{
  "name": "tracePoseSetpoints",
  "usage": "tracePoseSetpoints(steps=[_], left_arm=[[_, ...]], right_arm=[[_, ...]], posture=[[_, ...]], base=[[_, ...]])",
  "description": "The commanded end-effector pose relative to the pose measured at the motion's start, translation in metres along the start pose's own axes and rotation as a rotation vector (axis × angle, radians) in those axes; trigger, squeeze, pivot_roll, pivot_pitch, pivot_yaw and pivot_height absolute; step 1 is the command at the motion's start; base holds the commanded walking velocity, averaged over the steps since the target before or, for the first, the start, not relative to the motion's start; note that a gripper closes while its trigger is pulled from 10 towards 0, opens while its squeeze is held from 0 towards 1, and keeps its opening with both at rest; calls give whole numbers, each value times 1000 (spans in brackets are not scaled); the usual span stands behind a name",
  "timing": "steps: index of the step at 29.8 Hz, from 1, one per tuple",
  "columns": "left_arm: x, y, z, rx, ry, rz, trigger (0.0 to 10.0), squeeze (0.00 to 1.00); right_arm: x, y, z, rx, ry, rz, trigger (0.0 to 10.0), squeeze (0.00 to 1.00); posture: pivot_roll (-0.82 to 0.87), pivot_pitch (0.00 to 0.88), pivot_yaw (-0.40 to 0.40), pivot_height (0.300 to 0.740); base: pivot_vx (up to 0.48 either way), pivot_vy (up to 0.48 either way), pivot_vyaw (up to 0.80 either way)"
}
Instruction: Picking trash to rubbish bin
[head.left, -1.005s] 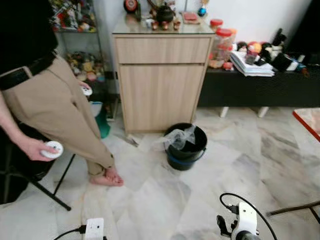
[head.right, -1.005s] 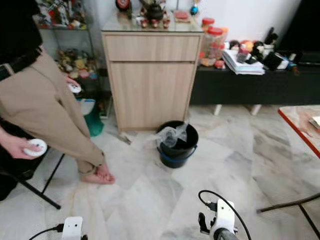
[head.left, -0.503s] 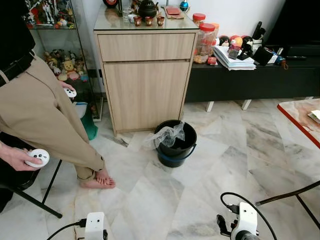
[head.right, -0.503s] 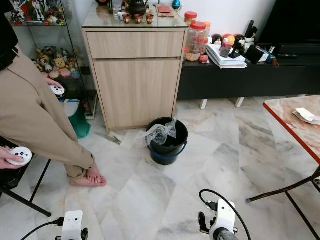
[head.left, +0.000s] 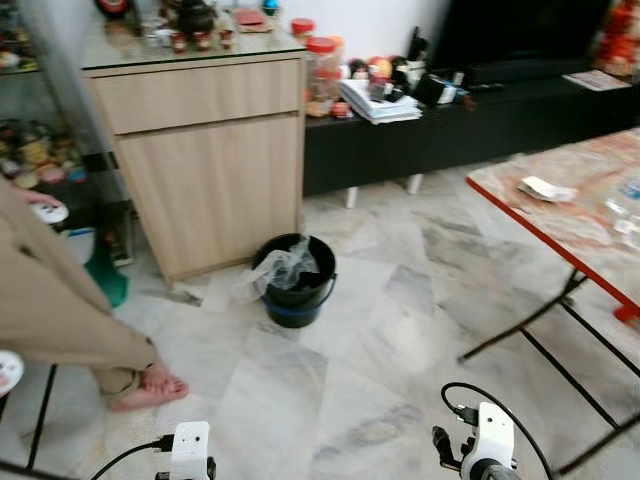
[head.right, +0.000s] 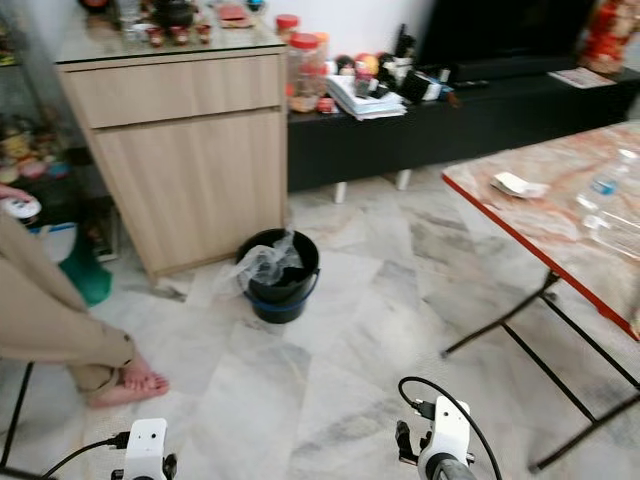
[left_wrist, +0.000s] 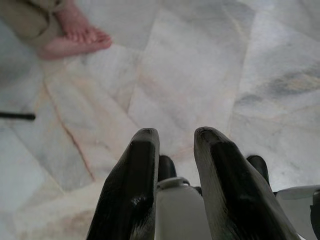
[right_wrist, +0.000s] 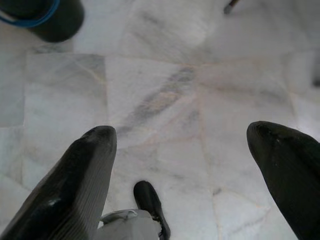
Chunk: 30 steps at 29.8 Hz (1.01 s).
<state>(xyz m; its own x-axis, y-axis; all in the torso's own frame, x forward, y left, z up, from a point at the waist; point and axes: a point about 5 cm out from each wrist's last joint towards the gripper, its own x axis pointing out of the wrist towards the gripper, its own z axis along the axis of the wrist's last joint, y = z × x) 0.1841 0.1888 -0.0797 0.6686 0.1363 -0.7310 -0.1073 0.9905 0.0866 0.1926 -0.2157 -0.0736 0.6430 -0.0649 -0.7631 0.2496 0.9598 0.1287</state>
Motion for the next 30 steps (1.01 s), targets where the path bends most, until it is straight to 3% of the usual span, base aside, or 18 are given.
tracePoseSetpoints(steps=[1, 30], left_arm=[[0, -1, 0, 21, 1, -7, 10000, 0], [-1, -6, -3, 31, 12, -19, 10000, 0]], right_arm=[[0, -1, 1, 10, -6, -9, 10000, 0], [-2, -10, -1, 11, -6, -31, 10000, 0]], posture=[[-139, 0, -74, 740], [-151, 0, -78, 740]], base=[[0, 0, -788], [0, 0, -788]])
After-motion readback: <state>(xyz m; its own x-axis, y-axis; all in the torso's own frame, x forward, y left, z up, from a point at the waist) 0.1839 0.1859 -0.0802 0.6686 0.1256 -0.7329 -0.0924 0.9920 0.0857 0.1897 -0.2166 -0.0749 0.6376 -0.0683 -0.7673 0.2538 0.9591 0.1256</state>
